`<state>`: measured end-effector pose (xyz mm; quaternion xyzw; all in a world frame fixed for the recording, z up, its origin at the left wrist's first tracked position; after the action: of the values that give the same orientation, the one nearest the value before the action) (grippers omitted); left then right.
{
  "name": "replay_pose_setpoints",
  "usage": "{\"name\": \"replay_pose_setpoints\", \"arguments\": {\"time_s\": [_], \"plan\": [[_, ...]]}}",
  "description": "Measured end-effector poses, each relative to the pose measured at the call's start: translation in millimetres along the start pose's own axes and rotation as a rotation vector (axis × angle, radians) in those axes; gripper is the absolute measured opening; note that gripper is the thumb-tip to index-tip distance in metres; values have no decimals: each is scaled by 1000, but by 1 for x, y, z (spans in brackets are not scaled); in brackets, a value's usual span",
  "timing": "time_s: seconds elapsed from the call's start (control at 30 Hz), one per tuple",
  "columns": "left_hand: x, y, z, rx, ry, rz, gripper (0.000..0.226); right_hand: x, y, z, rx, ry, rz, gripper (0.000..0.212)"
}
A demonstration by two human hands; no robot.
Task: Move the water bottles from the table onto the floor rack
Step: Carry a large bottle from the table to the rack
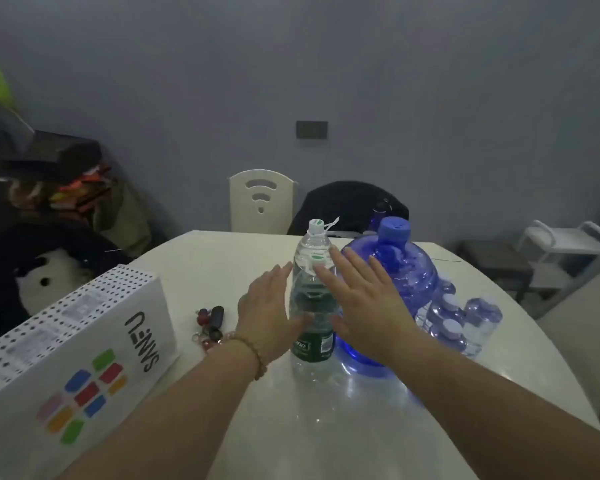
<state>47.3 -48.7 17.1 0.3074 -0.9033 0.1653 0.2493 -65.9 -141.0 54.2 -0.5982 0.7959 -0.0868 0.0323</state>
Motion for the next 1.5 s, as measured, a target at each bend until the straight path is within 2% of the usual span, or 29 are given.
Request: {"name": "replay_pose_setpoints", "arguments": {"time_s": [0.1,0.17,0.3,0.4,0.53,0.67,0.8,0.93,1.0,1.13,1.27,1.4,1.5], "plan": [[-19,-26,24,-114,-60,50,101,-8,-38,14,-62,244,-60,90],[-22,-43,40,-143,-3,128,99,-10,-56,20,-129,331,-79,90],[-22,-67,66,-211,420,210,98,-14,-71,24,-197,304,-50,83],[-21,-69,78,-148,575,260,100,-15,-64,26,-184,303,-36,77],[-12,-63,74,-32,598,326,90,-15,-39,29,-139,327,20,81],[5,-47,82,-13,514,389,87,-14,0,22,-27,316,124,80],[22,-18,102,-1,351,463,93,-13,47,21,9,359,201,66],[47,12,120,38,259,598,98,-5,92,33,-92,344,302,59],[59,23,133,-1,182,638,98,3,111,42,-151,322,357,65],[77,46,168,-100,29,727,84,18,149,69,-242,223,394,68],[87,67,203,-176,-101,758,88,34,188,103,-306,112,399,72],[92,86,239,-287,-251,758,97,51,216,138,-406,86,395,58],[88,98,259,-347,-326,744,91,54,222,161,-475,119,378,49]]}}
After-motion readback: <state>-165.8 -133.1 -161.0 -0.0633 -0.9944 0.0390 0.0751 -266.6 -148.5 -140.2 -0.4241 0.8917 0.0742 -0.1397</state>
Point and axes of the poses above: each hand's wrist, its own y-axis away from the middle knuckle, its own z-axis out of the palm, x = y × z, the point moved 7 cm from there along -y, towards the middle knuckle, and after that the axes turned 7 degrees about -x, right-handed, at the moved point
